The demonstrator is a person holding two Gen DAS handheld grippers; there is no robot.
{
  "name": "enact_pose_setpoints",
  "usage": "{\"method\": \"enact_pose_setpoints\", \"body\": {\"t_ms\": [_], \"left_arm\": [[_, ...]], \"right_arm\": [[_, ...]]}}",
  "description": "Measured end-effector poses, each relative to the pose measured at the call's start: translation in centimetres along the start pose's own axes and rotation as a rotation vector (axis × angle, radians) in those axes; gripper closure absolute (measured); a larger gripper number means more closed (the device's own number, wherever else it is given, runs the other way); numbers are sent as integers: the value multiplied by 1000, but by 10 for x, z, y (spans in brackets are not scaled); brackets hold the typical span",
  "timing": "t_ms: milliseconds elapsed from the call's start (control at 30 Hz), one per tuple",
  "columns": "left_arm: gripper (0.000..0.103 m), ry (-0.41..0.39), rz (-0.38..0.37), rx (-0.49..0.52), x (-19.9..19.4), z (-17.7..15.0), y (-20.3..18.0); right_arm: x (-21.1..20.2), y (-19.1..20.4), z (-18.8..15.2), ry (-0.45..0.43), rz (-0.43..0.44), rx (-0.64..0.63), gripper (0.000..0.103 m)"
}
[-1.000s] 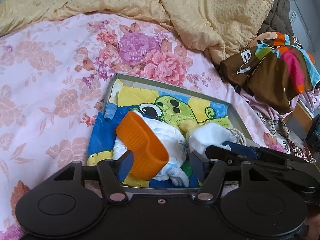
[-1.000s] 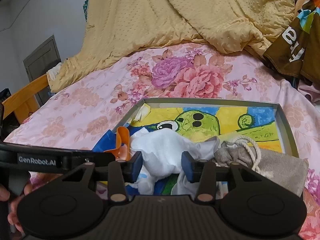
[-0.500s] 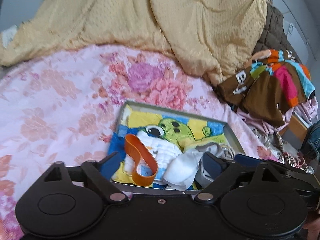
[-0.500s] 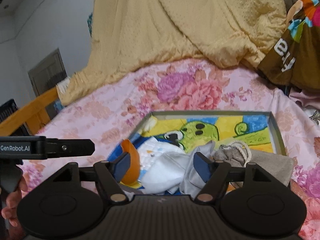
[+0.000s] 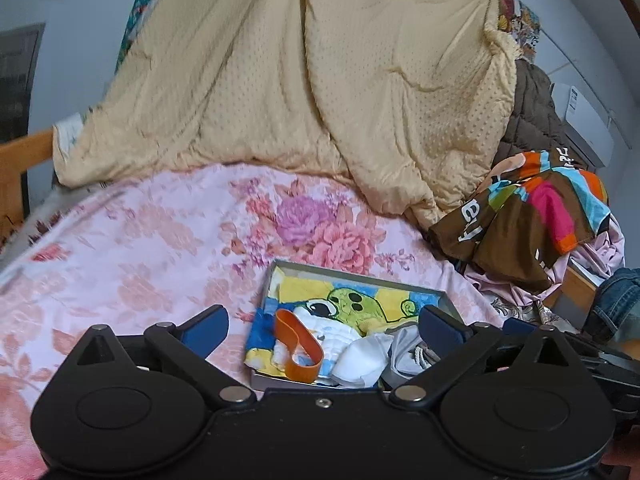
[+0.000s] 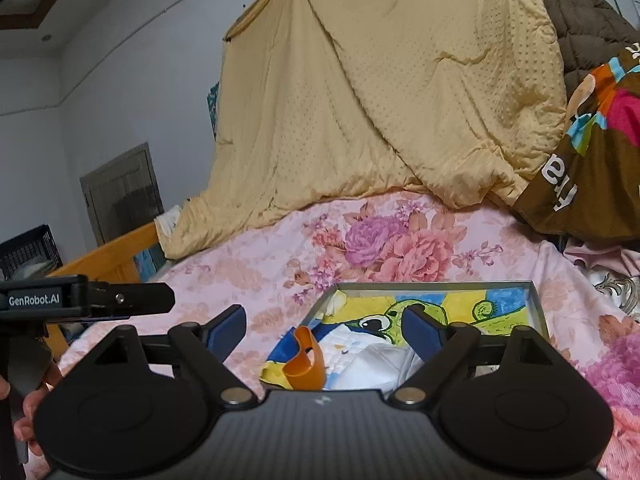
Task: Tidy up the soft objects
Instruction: 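Withdraw both grippers up and away from the tray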
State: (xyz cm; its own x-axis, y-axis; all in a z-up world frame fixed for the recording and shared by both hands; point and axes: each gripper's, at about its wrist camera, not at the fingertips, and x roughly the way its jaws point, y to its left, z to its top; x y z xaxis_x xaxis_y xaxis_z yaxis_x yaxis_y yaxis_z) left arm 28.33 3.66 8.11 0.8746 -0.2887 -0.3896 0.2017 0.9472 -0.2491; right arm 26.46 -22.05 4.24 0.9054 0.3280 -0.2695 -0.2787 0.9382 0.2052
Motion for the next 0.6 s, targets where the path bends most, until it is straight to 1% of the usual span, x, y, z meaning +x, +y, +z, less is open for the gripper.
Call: {"method": "enact_pose_setpoints", "body": {"t_ms": [133,333,500,600], "left_arm": [[1,-22,11,17,-22,-3,-4],[1,-66,27,22,-53,-13,-5],[1,-89,42,50,-76,-26,-6],[1,-104,44,56,-90,-34,-5]], "right_arm": [[-18,7,-2,-16,6,1,11],[-43,17,-11,-3,19,-7,9],[-64,27,-19,-1,30,-14,2],[-75,34,-24,8,32,-28,0]]}}
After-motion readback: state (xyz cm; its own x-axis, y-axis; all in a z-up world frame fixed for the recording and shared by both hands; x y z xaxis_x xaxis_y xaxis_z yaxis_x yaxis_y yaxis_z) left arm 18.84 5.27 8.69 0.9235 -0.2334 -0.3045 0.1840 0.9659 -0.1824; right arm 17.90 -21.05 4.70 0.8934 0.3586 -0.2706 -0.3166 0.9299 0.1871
